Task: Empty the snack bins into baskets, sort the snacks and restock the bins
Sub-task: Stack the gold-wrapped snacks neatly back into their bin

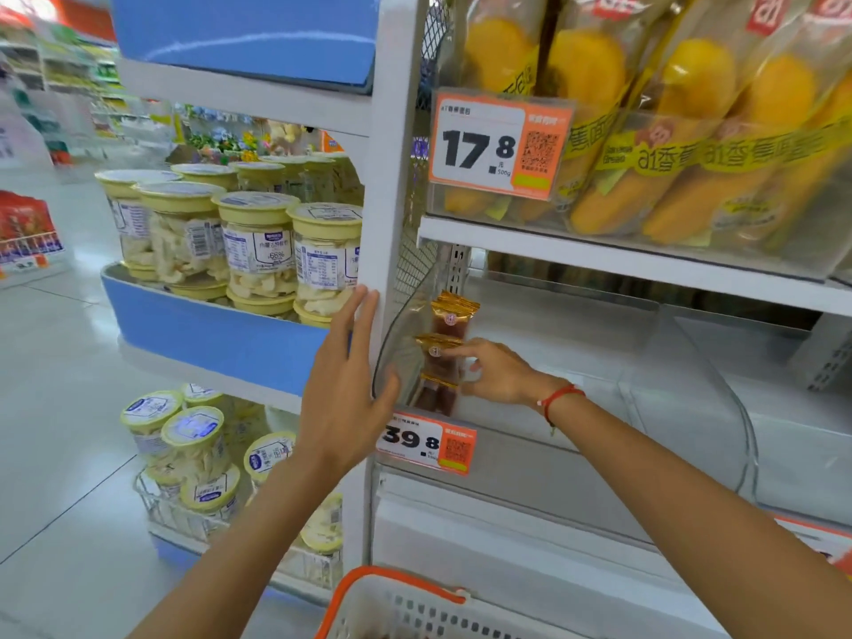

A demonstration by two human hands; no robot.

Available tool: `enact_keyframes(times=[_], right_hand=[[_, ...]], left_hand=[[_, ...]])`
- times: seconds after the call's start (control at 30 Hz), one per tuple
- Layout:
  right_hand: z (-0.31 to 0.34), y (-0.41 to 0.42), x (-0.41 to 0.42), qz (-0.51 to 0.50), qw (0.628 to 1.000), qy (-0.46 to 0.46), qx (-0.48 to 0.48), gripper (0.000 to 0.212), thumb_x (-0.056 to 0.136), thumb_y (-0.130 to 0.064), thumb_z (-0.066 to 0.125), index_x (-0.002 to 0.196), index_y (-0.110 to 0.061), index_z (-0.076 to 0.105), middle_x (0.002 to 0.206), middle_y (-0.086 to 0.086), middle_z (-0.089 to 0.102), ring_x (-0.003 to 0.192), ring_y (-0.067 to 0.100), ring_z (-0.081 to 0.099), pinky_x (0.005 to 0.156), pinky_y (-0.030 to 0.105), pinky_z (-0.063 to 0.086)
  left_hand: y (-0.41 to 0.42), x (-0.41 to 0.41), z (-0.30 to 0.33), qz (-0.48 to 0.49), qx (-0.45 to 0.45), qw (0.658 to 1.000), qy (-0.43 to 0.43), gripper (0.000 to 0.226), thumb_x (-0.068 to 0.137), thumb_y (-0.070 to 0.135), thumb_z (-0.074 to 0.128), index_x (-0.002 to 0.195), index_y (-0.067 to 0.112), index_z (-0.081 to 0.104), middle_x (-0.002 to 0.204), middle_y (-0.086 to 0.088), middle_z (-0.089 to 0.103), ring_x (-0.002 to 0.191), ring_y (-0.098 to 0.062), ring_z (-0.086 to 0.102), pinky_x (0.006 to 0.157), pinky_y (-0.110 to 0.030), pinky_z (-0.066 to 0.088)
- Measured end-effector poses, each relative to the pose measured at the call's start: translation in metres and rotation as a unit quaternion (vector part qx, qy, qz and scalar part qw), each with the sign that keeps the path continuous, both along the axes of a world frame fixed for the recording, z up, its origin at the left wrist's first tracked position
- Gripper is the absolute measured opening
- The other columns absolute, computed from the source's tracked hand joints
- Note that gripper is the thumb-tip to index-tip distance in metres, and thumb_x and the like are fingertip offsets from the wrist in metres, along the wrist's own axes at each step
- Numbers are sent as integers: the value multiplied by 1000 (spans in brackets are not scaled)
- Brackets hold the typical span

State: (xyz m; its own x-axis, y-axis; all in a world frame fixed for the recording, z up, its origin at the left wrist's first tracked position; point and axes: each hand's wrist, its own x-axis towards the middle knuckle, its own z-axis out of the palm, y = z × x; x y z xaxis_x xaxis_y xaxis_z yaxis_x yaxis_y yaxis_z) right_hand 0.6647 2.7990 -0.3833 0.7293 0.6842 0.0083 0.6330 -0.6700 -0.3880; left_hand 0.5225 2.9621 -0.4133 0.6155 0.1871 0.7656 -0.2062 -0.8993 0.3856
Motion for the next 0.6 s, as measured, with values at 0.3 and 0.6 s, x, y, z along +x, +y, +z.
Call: enact_keyframes(times=[0.3,0.6], right_hand=[[-33,25,70,-172,957,11,233,28,86,-19,72,109,-14,56,113,3,50,113,26,53,94,44,50],[-33,33,71,-240,945,-104,195,44,82,-39,74,110,-14,51,94,-3,55,83,17,55,70,35,51]], left_hand=[[-5,20,-3,32,-82,990,-112,55,89,16,59,141,9,42,146,0,33,137,-13,34,110,-21,26],[-11,26,-12,36,-78,990,-110,64,88,15,59,146,4,35,152,-7,30,144,-16,26,115,-35,27]])
